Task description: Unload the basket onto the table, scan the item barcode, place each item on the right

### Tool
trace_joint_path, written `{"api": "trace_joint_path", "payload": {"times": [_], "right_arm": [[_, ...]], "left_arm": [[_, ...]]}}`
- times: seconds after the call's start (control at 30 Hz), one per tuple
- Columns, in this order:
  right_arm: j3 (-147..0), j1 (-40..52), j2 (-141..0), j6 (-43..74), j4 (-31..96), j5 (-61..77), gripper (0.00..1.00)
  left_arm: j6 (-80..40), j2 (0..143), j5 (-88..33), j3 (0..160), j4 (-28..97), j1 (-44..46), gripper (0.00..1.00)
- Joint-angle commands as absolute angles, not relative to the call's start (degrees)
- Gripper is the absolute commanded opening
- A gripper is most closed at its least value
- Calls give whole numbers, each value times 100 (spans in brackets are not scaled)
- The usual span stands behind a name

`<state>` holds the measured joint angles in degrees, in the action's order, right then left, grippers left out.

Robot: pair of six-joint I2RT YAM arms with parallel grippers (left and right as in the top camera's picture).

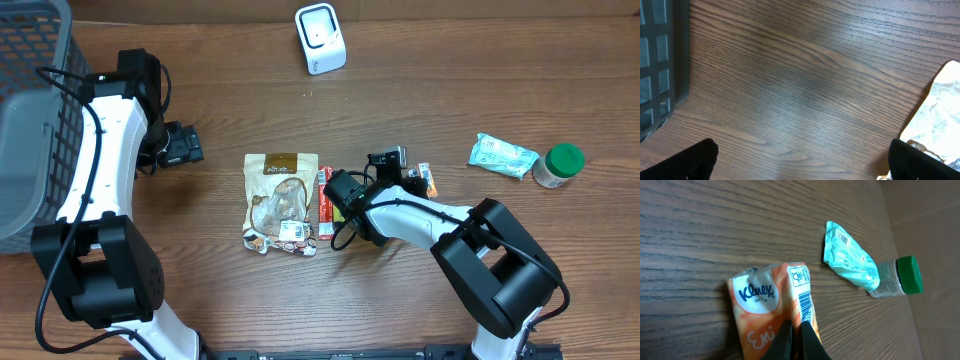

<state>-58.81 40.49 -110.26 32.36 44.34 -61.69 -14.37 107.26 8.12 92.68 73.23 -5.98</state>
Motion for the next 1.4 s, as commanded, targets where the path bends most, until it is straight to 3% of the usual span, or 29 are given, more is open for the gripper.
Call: {"api": "trace_joint_path", "payload": {"times": [0.0, 0.23, 0.43, 0.57, 0.8, 1.0, 1.17, 1.37], "right_arm": [[-5846, 4049, -11061, 3345, 4397, -6134, 4], [-5846, 4049, -11061, 3343, 4383, -5999, 16], [-5848, 4047, -11061, 3336, 4250, -5594, 19], [-5900, 4047, -11059, 3256, 4235, -5605, 26], [-6355, 4047, -10984, 3253, 4606, -5603, 54], [-6952, 4036, -10613, 3118, 4974, -5577, 63], [-7220, 3752, -10289, 2882, 5024, -4954, 60], [-7223, 2812, -10167, 2200, 4987, -2508, 40]], "left_arm": [[-1328, 10766, 788, 9338, 7312, -556, 99], [-1328, 10766, 788, 9338, 7312, -556, 100], [-1328, 10766, 788, 9338, 7312, -556, 100], [-1328, 10766, 788, 9338, 7312, -556, 100], [-1328, 10766, 786, 9338, 7306, -556, 100], [-1328, 10766, 788, 9338, 7301, -556, 100], [-1328, 10766, 788, 9338, 7301, -556, 100], [-1328, 10766, 788, 9338, 7301, -556, 100]]}}
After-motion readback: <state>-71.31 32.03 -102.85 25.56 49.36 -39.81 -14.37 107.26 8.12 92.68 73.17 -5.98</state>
